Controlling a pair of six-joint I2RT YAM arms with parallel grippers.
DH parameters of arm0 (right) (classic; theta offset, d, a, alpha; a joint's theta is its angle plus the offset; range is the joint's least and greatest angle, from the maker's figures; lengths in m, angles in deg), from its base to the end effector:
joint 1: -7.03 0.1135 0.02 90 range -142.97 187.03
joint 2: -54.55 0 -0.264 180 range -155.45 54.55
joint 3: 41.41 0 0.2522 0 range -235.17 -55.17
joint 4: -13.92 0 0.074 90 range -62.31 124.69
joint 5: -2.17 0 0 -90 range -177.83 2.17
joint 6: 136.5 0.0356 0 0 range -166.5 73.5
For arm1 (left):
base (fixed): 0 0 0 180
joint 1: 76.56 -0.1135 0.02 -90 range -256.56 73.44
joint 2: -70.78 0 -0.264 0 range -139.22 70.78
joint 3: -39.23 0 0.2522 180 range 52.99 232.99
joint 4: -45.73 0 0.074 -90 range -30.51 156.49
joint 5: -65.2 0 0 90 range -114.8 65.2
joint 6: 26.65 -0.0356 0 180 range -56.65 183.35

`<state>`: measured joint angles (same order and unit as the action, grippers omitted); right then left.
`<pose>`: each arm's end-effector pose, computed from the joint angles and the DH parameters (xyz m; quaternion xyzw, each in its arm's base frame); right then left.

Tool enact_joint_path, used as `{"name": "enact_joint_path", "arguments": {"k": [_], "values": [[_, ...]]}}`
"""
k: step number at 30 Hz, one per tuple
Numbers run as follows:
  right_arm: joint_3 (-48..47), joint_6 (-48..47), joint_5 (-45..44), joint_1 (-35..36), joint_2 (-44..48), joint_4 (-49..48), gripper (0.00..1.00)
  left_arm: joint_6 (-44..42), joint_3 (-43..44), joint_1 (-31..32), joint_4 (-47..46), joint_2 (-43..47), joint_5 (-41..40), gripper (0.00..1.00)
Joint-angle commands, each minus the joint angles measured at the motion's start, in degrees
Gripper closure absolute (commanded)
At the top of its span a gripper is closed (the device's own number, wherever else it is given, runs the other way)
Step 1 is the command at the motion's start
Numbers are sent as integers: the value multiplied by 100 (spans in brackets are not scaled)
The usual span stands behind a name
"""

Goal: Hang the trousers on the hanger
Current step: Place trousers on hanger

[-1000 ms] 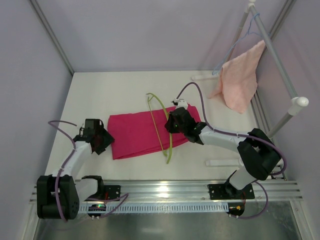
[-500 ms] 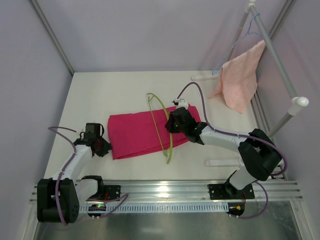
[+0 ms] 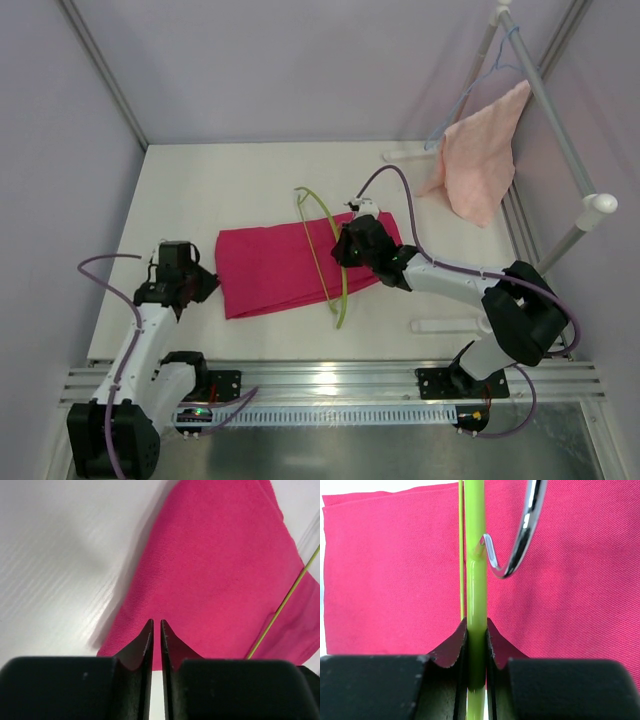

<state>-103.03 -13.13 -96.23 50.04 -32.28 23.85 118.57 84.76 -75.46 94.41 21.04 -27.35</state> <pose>0.2397 0.2165 0.2068 -0.0408 0.8849 0.2330 0.4013 0.1670 -0.0016 0.2091 -0.4375 0.8408 -0.1315 0.2904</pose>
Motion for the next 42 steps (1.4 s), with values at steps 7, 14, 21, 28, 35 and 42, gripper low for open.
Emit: {"name": "enact_joint_path", "arguments": {"k": [7, 14, 21, 28, 35, 42], "values": [[-57, -23, 120, -73, 289, -258, 96, -46, -487, -14, -749, -1213, 835, 100], [-5, -41, 155, -178, 359, -205, 96, -12, -233, -5, -266, -1522, 307, 91], [4, -5, 243, -196, 315, -232, 96, -318, 31, -22, -221, -827, -194, 31], [215, 135, 287, -187, 298, -416, 96, -486, -109, -57, -802, -1511, 193, 29], [347, 135, 234, -196, 324, -460, 96, -433, -329, -303, -1241, -2048, 711, 43], [382, 188, 216, -187, 359, -460, 96, -626, -67, -427, -1066, -2129, 914, 95]]}}
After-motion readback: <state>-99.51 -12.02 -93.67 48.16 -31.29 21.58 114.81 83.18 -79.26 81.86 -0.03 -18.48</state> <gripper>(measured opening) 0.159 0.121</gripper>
